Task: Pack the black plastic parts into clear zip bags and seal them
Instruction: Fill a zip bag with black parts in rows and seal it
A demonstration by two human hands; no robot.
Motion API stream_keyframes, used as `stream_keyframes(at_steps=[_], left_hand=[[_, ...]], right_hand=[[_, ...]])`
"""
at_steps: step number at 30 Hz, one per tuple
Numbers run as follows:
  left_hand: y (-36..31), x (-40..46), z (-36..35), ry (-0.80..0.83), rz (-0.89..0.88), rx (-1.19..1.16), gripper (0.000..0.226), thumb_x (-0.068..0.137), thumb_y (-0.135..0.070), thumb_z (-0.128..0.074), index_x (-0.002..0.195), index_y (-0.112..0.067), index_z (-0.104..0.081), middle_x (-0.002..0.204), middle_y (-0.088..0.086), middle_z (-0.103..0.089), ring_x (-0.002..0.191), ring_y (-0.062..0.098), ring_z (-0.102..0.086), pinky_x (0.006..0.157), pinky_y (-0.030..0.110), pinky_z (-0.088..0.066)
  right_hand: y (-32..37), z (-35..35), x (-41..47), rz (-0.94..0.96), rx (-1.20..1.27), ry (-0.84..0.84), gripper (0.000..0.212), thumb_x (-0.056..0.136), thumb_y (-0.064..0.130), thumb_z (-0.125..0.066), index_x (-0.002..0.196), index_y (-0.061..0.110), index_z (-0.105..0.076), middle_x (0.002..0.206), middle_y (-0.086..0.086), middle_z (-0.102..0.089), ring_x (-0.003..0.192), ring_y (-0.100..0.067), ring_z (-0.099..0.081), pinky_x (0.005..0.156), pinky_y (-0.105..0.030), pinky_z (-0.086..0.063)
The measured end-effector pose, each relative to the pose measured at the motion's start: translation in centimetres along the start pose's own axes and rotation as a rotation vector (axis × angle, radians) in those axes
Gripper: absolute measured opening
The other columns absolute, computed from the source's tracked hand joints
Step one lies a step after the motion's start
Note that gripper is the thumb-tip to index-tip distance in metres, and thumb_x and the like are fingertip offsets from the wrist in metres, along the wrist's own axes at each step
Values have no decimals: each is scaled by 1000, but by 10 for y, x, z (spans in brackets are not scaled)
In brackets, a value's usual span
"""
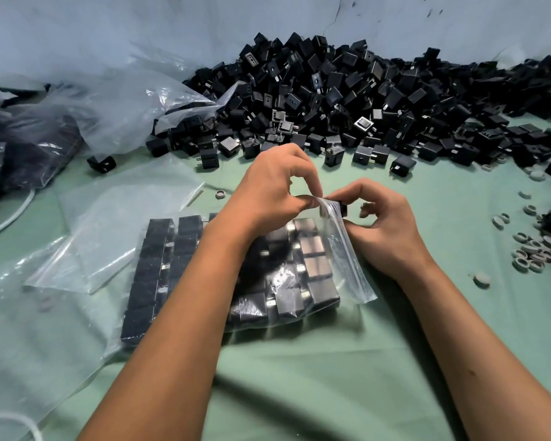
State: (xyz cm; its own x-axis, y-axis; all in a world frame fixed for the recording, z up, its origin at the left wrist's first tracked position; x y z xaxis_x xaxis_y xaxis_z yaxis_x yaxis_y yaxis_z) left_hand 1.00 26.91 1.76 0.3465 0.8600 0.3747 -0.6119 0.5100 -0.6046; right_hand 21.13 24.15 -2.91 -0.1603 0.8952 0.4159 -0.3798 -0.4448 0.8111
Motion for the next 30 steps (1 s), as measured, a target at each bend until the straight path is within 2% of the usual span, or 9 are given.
stream_keyframes(at_steps=[3, 6, 8, 12, 15, 18, 24, 28, 30], left_hand=[[-1, 1, -1, -7, 6, 7, 15, 75, -18, -90, 82, -28, -80, 102, -7, -66, 102, 13, -62, 86, 40, -53], [-1, 2, -4, -2, 0, 18, 15, 75, -17, -90, 82, -27, -80, 100, -6, -66, 100, 13, -62, 86, 41, -53], [1, 1, -4, 4, 2, 23, 15, 76, -19, -90, 84, -27, -78, 100, -6, -65, 99, 13, -62, 85, 40, -53], [12, -1, 1, 15, 81, 65, 19, 80, -31, -86, 92, -30, -71, 102, -13, -65, 94, 7, -60, 83, 31, -54], [23, -4, 8, 43, 177, 55, 10, 87, -26, -80, 89, -30, -70, 99, -13, -68, 90, 8, -63, 83, 34, -57], [31, -6, 11, 68, 267, 71, 8, 93, -20, -72, 90, -27, -71, 92, -10, -69, 83, 7, -65, 83, 36, -58], [31, -8, 3, 99, 343, 42, 4, 96, -24, -69, 94, -27, -72, 88, -11, -71, 85, 8, -67, 88, 39, -57], [31, -7, -3, 61, 362, 54, 9, 92, -22, -72, 90, -31, -71, 88, -13, -70, 87, 10, -67, 88, 41, -58], [31, -7, -5, 24, 364, 67, 14, 90, -19, -74, 88, -32, -70, 88, -12, -70, 87, 10, -68, 87, 40, -58]], right_hand=[[-2, -1, 2, 47, -52, 1, 29, 75, -4, -84, 92, 18, -76, 102, 3, -73, 89, -22, -67, 65, -33, -48], [-1, -11, 1, 82, -176, -62, 21, 77, 0, -88, 90, 14, -79, 99, -3, -67, 83, -19, -65, 64, -32, -53], [0, -12, 2, 64, -214, -88, 23, 79, 3, -87, 99, 14, -81, 97, -3, -65, 83, -14, -65, 69, -28, -56], [-1, -9, -1, -27, -228, 17, 27, 86, 8, -80, 113, 13, -79, 104, 0, -67, 92, -11, -68, 86, -30, -59], [0, -7, -3, -29, -233, 1, 25, 88, 20, -82, 113, 16, -80, 100, 1, -67, 84, -12, -67, 75, -27, -57], [2, -8, -3, -8, -262, -33, 21, 86, 17, -84, 107, 15, -81, 94, -1, -67, 72, -13, -62, 64, -21, -49], [3, -1, -2, -27, -253, -69, 29, 83, 11, -84, 111, 14, -79, 96, -1, -62, 75, -14, -62, 66, -26, -53], [5, 7, -4, -111, -32, 88, 29, 84, 9, -83, 113, 13, -79, 98, -7, -63, 80, -15, -58, 69, -26, -50], [8, 6, -4, -130, 74, 139, 30, 85, 4, -81, 114, 9, -77, 101, -14, -62, 83, -19, -56, 73, -32, -50]])
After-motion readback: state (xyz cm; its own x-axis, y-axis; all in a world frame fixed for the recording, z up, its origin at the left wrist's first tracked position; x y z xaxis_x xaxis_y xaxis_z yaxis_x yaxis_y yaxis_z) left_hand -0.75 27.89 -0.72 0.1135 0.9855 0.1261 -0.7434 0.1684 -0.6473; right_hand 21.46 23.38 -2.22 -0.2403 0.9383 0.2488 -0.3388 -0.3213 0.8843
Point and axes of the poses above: each hand's wrist, its own x-axis towards the middle knuckle, its own z-axis out of the back of the hand, y = z × x, the point moved 1 cm from there along x, towards the middle knuckle
